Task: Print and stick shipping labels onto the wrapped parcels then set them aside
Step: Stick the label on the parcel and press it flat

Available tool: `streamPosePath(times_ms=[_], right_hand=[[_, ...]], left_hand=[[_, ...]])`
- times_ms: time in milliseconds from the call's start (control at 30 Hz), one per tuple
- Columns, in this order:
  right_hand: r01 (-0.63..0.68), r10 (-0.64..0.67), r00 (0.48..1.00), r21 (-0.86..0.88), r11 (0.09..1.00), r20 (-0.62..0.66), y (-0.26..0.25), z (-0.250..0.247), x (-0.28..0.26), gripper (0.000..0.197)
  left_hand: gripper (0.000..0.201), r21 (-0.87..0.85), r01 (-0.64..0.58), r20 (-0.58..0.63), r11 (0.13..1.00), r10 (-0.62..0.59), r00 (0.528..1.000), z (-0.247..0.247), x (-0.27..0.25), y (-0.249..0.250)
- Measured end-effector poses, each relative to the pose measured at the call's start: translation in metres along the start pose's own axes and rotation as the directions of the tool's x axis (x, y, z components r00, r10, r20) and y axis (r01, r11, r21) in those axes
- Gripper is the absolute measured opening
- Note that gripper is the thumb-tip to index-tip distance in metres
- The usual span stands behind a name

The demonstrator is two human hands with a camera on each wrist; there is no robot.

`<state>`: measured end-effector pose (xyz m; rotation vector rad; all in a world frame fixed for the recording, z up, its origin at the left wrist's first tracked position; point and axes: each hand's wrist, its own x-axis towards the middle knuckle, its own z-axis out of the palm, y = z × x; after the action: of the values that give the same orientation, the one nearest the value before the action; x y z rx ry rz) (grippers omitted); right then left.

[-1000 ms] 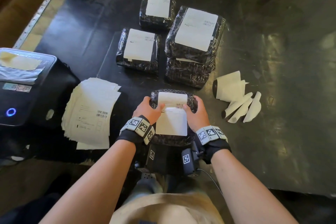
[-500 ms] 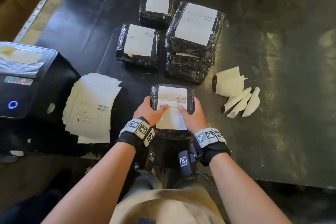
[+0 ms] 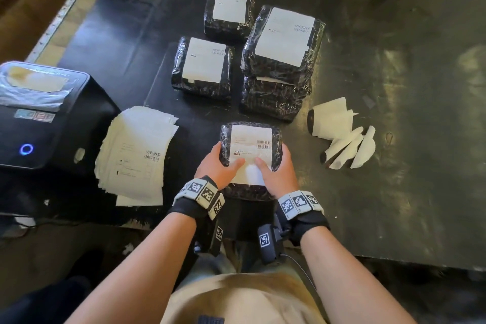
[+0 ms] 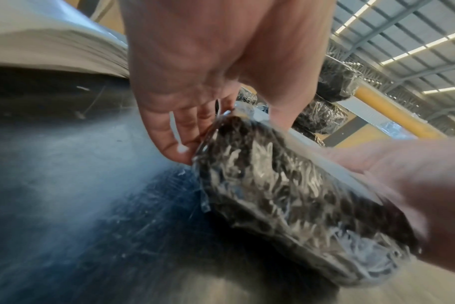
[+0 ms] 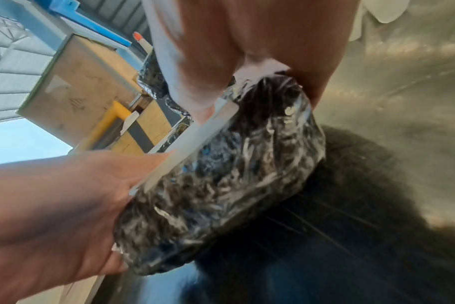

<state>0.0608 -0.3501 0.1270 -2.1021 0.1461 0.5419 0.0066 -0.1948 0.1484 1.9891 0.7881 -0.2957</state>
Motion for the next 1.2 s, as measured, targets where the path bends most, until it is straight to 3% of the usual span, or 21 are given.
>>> streamPosePath(times_ms=[133, 267, 367, 433, 500, 833, 1033, 1200], right_hand=[[0.029, -0.030, 0.999, 0.036, 0.999, 0.035, -0.002, -0.008, -0.004, 0.064], [0.033, -0.031, 0.996, -0.022, 0.999, 0.080, 0.002, -0.018, -0.006, 0.064], [-0.023, 0.024, 0.997, -0.014, 1.000, 0.067, 0.003, -0.014, -0.016, 0.079], [-0.044, 0.045, 0.998, -0.025, 0.999, 0.049, 0.005, -0.007, -0.026, 0.096], [-0.058, 0.058, 0.998, -0.006, 0.998, 0.024, 0.005, -0.001, -0.031, 0.098], [-0.004, 0.004, 1.000, 0.011, 1.000, 0.009, 0.004, -0.018, -0.033, 0.060], [-0.023, 0.023, 1.000, 0.009, 1.000, -0.010, 0.007, 0.000, -0.054, 0.095], [0.011, -0.009, 1.000, 0.086, 0.996, -0.021, 0.017, -0.001, -0.054, 0.083]], left_hand=[[0.066, 0.010, 0.019, 0.040, 1.000, -0.019, 0.999, -0.003, 0.005, -0.003], [0.062, 0.011, -0.006, 0.083, 1.000, 0.005, 0.997, -0.009, 0.003, -0.005], [0.063, 0.016, -0.032, 0.054, 0.999, 0.031, 0.998, -0.007, -0.007, -0.008], [0.077, 0.021, -0.022, 0.055, 1.000, 0.020, 0.998, -0.002, -0.014, -0.011], [0.085, 0.023, -0.008, 0.042, 1.000, 0.007, 0.999, 0.004, -0.017, -0.015], [0.062, -0.031, -0.037, 0.074, 0.999, 0.039, 0.997, -0.005, -0.019, -0.016], [0.075, -0.067, -0.084, 0.057, 0.994, 0.088, 0.994, 0.000, -0.029, -0.021], [0.081, -0.096, -0.084, 0.076, 0.992, 0.091, 0.993, -0.002, -0.031, -0.023]])
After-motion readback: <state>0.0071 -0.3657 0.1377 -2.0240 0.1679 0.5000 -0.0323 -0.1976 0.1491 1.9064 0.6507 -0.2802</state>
